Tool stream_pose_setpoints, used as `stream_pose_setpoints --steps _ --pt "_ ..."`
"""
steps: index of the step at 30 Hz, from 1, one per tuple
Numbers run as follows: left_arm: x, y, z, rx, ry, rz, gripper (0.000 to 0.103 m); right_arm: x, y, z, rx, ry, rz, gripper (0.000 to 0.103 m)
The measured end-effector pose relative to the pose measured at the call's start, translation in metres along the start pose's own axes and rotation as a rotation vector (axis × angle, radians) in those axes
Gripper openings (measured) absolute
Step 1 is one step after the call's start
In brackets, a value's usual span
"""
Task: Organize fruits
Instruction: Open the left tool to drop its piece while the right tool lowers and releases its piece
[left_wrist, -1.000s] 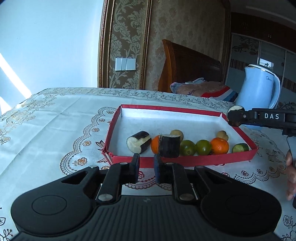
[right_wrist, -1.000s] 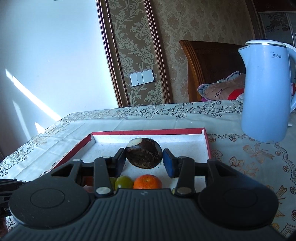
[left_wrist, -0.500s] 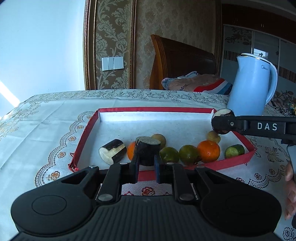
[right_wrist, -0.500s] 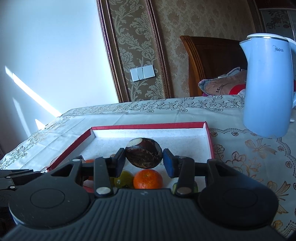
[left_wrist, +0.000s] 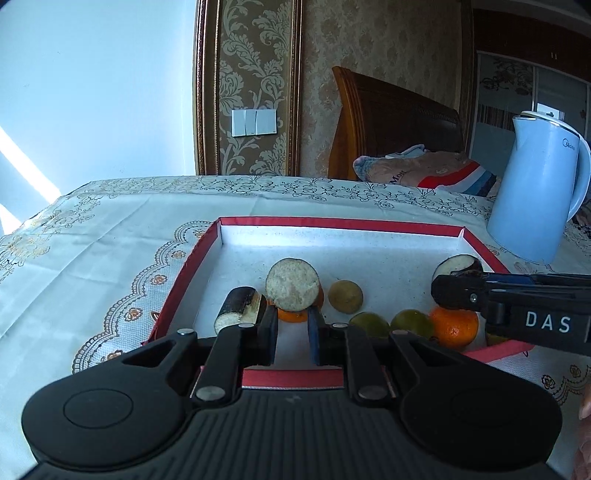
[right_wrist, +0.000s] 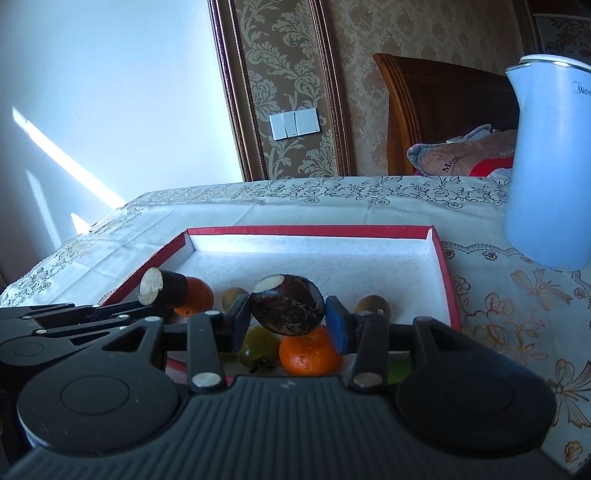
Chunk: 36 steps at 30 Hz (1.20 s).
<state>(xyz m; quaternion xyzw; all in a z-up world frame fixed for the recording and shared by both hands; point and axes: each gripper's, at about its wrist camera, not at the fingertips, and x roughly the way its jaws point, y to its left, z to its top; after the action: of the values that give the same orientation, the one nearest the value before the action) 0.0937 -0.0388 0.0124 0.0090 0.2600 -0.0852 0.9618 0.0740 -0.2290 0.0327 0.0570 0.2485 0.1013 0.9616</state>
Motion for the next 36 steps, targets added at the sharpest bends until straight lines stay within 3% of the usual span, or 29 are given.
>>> stream_pose_setpoints --steps 9,17,36 --pt "0.017 0.001 -0.005 -0.017 0.052 0.021 0.017 0.019 0.019 -0.001 -0.087 0.008 -0.021 0.042" --pt "0.018 -0.002 -0.007 0.002 0.042 0.051 0.016 0.027 0.033 0.000 -0.144 -0.008 -0.022 0.042" --pt "0.018 -0.008 -0.009 0.008 0.034 0.074 0.017 0.029 0.028 -0.006 -0.076 -0.007 -0.020 0.042"
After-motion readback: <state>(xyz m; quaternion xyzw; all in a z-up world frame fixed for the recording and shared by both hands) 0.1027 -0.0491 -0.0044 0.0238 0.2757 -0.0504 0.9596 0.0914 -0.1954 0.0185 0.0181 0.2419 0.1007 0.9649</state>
